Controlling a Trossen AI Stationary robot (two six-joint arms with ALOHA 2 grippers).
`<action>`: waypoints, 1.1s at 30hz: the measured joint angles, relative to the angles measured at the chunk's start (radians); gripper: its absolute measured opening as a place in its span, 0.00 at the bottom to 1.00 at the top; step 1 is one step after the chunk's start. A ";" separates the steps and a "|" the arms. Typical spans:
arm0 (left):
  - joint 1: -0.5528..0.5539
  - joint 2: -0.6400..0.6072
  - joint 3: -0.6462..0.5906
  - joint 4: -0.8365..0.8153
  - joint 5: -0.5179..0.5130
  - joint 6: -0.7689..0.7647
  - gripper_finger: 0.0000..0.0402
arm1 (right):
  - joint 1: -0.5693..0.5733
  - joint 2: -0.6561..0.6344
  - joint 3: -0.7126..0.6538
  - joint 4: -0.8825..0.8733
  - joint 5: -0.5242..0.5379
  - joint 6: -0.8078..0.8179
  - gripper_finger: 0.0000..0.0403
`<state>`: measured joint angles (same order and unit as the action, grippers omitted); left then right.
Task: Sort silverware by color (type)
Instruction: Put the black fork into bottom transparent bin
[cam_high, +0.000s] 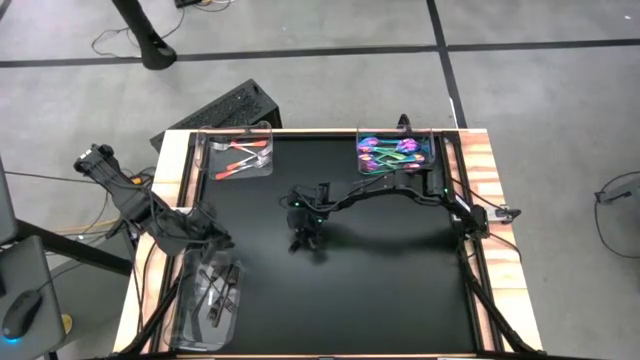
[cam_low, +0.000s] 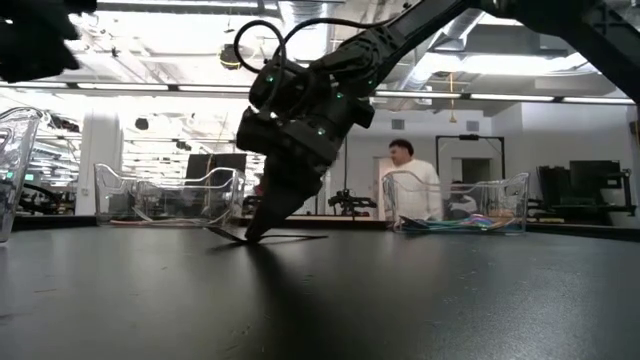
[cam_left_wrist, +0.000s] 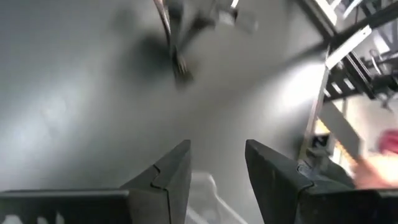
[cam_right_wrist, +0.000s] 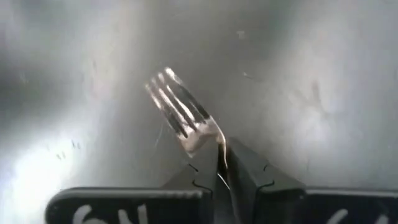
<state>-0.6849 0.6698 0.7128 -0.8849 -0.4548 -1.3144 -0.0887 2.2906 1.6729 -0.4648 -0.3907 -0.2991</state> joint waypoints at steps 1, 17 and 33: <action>0.000 -0.005 0.000 -0.002 -0.034 0.032 0.34 | 0.000 -0.005 -0.001 0.006 -0.013 0.081 0.12; 0.072 0.045 -0.113 0.049 -0.304 0.150 0.34 | 0.015 -0.089 -0.005 -0.028 0.159 -0.028 0.24; 0.131 0.094 -0.230 0.305 -0.313 0.280 0.34 | 0.027 -0.064 -0.072 -0.068 0.084 -0.267 0.36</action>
<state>-0.5537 0.7636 0.4828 -0.5795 -0.7677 -1.0342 -0.0615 2.2264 1.6006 -0.5332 -0.3064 -0.5660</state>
